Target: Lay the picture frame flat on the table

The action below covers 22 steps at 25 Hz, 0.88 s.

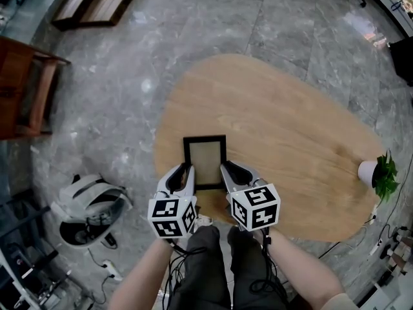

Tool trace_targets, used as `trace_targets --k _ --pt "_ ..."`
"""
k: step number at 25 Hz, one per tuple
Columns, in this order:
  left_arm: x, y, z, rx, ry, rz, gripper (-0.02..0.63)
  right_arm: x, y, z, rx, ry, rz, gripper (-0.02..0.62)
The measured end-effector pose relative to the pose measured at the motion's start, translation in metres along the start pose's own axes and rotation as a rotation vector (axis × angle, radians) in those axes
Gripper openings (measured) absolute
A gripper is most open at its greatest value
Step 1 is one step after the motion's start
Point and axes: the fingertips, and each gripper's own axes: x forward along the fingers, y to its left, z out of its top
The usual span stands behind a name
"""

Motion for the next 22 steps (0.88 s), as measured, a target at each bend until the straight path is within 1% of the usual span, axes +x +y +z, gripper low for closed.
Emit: trace_targets --k 4,7,9,11,12,14,16,18,22 --pt "0.002 0.001 -0.004 0.001 0.018 0.007 0.100 0.003 -0.001 -0.006 -0.020 0.009 -0.018 0.055" --pt "0.004 0.003 -0.007 -0.016 0.033 0.009 0.101 0.003 0.000 -0.006 -0.038 0.000 -0.006 0.058" --pt "0.006 0.005 -0.007 -0.024 0.033 0.011 0.102 0.003 0.000 -0.005 -0.035 -0.006 0.002 0.080" --pt "0.004 0.007 -0.005 -0.029 0.035 0.016 0.139 -0.001 -0.001 -0.003 -0.042 -0.007 -0.006 0.083" --pt "0.002 0.008 -0.002 -0.029 0.035 0.023 0.146 -0.004 -0.001 -0.002 -0.048 -0.007 -0.011 0.083" --pt "-0.007 0.010 0.007 -0.019 0.018 0.041 0.140 -0.013 0.001 0.003 -0.061 -0.009 -0.018 0.081" --pt "-0.020 0.009 0.021 -0.003 -0.011 0.052 0.109 -0.026 0.003 0.013 -0.073 -0.018 -0.019 0.069" --pt "-0.035 0.002 0.035 0.010 -0.035 0.053 0.090 -0.041 0.007 0.024 -0.078 -0.034 -0.016 0.048" --pt "-0.069 -0.020 0.067 0.057 -0.077 0.041 0.064 -0.081 0.018 0.055 -0.087 -0.078 -0.016 0.034"
